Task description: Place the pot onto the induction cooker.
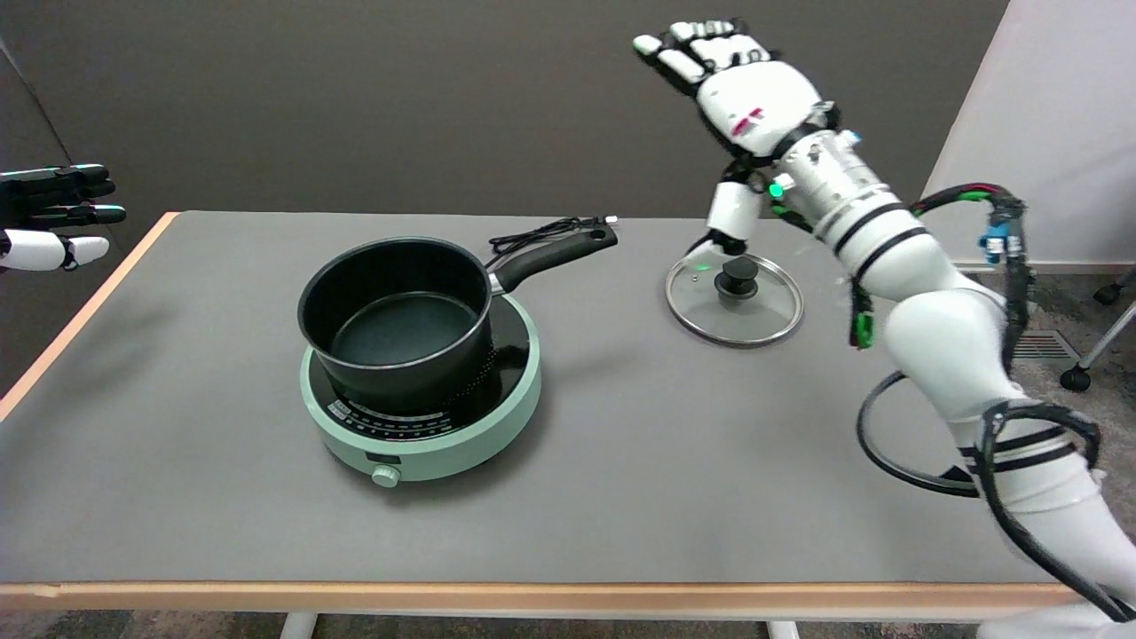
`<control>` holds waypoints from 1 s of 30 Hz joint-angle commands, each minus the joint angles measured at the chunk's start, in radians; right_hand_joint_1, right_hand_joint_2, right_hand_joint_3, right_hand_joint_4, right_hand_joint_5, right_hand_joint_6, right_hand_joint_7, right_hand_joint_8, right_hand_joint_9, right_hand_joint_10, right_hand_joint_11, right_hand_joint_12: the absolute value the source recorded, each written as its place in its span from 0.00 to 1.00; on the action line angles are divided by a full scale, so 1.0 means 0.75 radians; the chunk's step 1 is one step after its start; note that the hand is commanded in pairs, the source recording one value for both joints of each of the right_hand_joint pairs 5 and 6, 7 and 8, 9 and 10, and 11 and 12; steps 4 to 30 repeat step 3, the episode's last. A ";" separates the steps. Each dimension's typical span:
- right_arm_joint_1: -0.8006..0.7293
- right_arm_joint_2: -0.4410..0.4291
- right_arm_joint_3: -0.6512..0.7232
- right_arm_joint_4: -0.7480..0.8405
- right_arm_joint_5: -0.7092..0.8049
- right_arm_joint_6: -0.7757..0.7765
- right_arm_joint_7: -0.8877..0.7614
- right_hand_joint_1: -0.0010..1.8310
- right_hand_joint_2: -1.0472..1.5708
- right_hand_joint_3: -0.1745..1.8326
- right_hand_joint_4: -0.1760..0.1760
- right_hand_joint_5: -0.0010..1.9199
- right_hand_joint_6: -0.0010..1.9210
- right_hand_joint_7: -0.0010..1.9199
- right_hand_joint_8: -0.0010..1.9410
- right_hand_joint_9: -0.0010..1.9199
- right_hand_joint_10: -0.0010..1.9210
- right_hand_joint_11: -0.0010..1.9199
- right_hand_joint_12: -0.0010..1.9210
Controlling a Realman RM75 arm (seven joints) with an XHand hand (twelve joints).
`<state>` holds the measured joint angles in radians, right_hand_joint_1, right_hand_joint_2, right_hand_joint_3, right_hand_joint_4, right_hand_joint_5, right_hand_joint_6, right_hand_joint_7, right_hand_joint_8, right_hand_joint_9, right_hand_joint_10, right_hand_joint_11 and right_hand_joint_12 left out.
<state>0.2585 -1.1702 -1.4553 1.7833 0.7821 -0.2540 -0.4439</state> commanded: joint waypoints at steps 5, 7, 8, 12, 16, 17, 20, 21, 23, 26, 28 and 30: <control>-0.080 0.132 0.226 -0.098 0.097 0.046 0.002 0.59 0.13 0.64 1.00 0.02 0.02 0.02 0.02 0.02 0.02 0.02 0.02; -0.080 0.132 0.226 -0.098 0.097 0.046 0.002 0.59 0.13 0.64 1.00 0.02 0.02 0.02 0.02 0.02 0.02 0.02 0.02; -0.080 0.132 0.226 -0.098 0.097 0.046 0.002 0.59 0.13 0.64 1.00 0.02 0.02 0.02 0.02 0.02 0.02 0.02 0.02; -0.080 0.132 0.226 -0.098 0.097 0.046 0.002 0.59 0.13 0.64 1.00 0.02 0.02 0.02 0.02 0.02 0.02 0.02 0.02; -0.080 0.132 0.226 -0.098 0.097 0.046 0.002 0.59 0.13 0.64 1.00 0.02 0.02 0.02 0.02 0.02 0.02 0.02 0.02; -0.080 0.132 0.226 -0.098 0.097 0.046 0.002 0.59 0.13 0.64 1.00 0.02 0.02 0.02 0.02 0.02 0.02 0.02 0.02; -0.080 0.132 0.226 -0.098 0.097 0.046 0.002 0.59 0.13 0.64 1.00 0.02 0.02 0.02 0.02 0.02 0.02 0.02 0.02; -0.080 0.132 0.226 -0.098 0.097 0.046 0.002 0.59 0.13 0.64 1.00 0.02 0.02 0.02 0.02 0.02 0.02 0.02 0.02; -0.080 0.132 0.226 -0.098 0.097 0.046 0.002 0.59 0.13 0.64 1.00 0.02 0.02 0.02 0.02 0.02 0.02 0.02 0.02; -0.080 0.132 0.226 -0.098 0.097 0.046 0.002 0.59 0.13 0.64 1.00 0.02 0.02 0.02 0.02 0.02 0.02 0.02 0.02; -0.080 0.132 0.226 -0.098 0.097 0.046 0.002 0.59 0.13 0.64 1.00 0.02 0.02 0.02 0.02 0.02 0.02 0.02 0.02; -0.080 0.132 0.226 -0.098 0.097 0.046 0.002 0.59 0.13 0.64 1.00 0.02 0.02 0.02 0.02 0.02 0.02 0.02 0.02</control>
